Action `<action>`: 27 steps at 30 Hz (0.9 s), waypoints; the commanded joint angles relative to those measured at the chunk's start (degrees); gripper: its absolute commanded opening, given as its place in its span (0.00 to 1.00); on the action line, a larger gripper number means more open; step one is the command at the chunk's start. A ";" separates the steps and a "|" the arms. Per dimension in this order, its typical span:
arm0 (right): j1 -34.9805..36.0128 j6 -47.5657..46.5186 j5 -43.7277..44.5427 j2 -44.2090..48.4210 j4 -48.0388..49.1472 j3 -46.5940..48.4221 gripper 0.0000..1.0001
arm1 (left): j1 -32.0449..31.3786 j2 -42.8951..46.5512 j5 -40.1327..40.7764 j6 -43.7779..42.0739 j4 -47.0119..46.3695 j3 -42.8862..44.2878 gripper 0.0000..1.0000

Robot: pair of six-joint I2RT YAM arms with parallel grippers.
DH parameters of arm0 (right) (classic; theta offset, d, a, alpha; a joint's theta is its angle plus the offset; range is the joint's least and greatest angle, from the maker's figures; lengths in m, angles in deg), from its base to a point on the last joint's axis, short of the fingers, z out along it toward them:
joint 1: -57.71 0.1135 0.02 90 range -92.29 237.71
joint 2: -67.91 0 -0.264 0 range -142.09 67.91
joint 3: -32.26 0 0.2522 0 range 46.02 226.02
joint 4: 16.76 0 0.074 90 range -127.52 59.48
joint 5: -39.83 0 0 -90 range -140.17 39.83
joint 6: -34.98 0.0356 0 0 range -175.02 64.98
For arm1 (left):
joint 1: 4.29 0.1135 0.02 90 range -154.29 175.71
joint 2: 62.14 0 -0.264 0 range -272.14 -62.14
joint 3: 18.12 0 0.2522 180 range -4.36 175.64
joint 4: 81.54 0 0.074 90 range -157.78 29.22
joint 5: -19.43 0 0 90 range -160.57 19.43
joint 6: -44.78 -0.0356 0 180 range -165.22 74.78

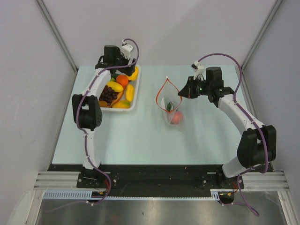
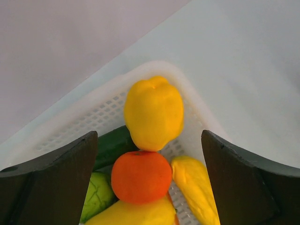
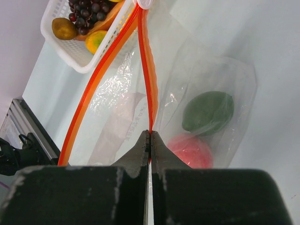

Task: Place the food in the zip-top bag and seal the zipper
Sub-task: Pick up the fake fruit from the bin.

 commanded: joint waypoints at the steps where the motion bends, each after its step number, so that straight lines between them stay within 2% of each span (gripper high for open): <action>1: -0.27 -0.83 0.99 2.53 1.31 0.22 0.00 | 0.29 -3.76 1.53 -7.63 -5.95 4.61 0.95; 6: -0.27 -1.28 1.78 2.36 0.87 0.30 0.00 | 0.29 -8.51 -0.66 -8.60 -6.05 8.12 0.95; 21: -0.36 -1.45 2.75 1.92 0.87 0.30 0.00 | 0.12 -14.93 0.83 -9.40 -8.59 8.39 1.00; 26: -0.27 -1.45 2.66 1.83 0.70 0.30 0.00 | 0.12 -15.46 0.31 -9.39 -8.86 8.56 0.95; 27: -0.27 -1.54 2.57 1.83 0.87 0.22 0.00 | 0.12 -15.38 0.22 -9.39 -8.42 8.56 0.90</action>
